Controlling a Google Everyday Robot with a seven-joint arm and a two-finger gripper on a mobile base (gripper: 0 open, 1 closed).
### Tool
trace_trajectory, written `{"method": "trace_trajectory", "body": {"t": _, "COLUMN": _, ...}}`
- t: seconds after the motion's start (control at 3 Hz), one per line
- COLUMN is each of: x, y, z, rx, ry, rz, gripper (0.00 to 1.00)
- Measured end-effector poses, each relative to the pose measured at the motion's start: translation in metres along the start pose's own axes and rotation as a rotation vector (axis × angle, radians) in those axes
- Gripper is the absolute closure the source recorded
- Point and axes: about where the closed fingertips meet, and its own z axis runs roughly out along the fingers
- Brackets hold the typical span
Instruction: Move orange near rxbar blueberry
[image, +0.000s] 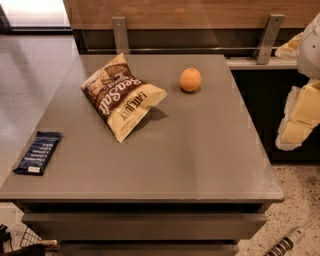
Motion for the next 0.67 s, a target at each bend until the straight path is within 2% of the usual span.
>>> {"method": "trace_trajectory", "body": {"t": 0.33, "x": 0.0, "y": -0.003, "z": 0.001, "rx": 0.004, "ry": -0.009, "rz": 0.002, "gripper": 0.0}}
{"method": "trace_trajectory", "body": {"t": 0.67, "x": -0.001, "y": -0.018, "z": 0.006, "rx": 0.024, "ry": -0.067, "rz": 0.014, "gripper": 0.0}}
